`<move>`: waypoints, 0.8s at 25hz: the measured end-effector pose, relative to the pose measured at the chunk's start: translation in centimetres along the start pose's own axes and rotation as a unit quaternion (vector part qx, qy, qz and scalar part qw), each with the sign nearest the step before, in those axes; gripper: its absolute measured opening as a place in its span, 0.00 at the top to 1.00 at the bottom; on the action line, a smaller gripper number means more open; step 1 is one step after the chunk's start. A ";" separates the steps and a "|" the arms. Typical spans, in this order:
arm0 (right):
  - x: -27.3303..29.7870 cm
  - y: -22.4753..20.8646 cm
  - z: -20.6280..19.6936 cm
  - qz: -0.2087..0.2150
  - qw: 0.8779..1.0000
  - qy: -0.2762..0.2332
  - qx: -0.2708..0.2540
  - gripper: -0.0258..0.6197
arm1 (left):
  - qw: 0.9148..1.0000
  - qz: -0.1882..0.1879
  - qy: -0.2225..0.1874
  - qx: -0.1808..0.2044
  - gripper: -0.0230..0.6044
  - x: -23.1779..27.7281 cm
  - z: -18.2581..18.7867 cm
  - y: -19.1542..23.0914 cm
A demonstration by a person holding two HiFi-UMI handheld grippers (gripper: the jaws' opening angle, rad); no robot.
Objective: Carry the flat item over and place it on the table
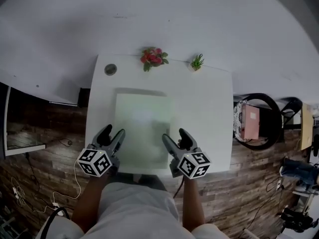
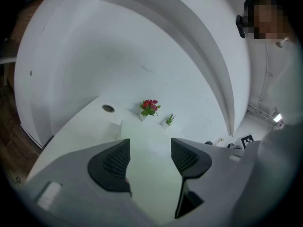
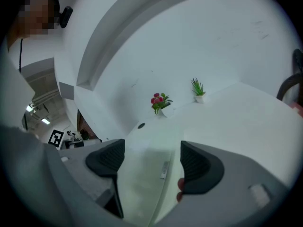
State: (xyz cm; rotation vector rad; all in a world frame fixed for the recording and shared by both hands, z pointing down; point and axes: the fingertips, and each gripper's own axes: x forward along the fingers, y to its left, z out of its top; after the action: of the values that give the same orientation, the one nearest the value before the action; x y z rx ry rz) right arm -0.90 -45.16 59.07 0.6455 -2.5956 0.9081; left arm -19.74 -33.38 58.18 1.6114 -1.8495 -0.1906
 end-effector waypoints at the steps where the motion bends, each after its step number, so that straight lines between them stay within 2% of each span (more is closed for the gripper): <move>1: -0.3 0.2 0.7 0.005 1.000 -0.005 -0.008 0.39 | 1.000 0.005 -0.007 0.002 0.54 -0.3 0.4 -0.4; 2: -0.6 0.4 1.4 0.009 1.000 -0.011 -0.015 0.41 | 1.000 0.010 -0.015 0.003 0.55 -0.6 0.8 -0.7; 6: -1.6 0.6 3.9 0.013 0.998 -0.043 -0.032 0.63 | 0.998 0.032 -0.048 0.011 0.63 -1.6 2.6 -1.3; 8: -2.1 0.6 5.0 0.013 0.997 -0.058 -0.039 0.71 | 0.997 0.038 -0.061 0.017 0.66 -1.8 3.5 -1.7; 12: -3.3 1.2 6.4 0.014 0.995 -0.074 -0.063 0.77 | 0.995 0.041 -0.084 0.029 0.70 -2.9 5.2 -2.8; 16: -4.3 2.0 7.5 0.016 0.993 -0.094 -0.067 0.78 | 0.993 0.049 -0.098 0.043 0.77 -4.1 6.3 -3.6; 20: -5.4 2.5 8.3 0.007 0.991 -0.103 -0.083 0.87 | 0.990 0.059 -0.111 0.060 0.86 -5.4 6.7 -4.0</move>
State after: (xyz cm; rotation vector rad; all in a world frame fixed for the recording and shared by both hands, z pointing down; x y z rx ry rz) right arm 1.19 -47.18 49.26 0.7094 -2.8219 0.6496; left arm -20.17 -31.41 48.94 1.6082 -2.1561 -0.2174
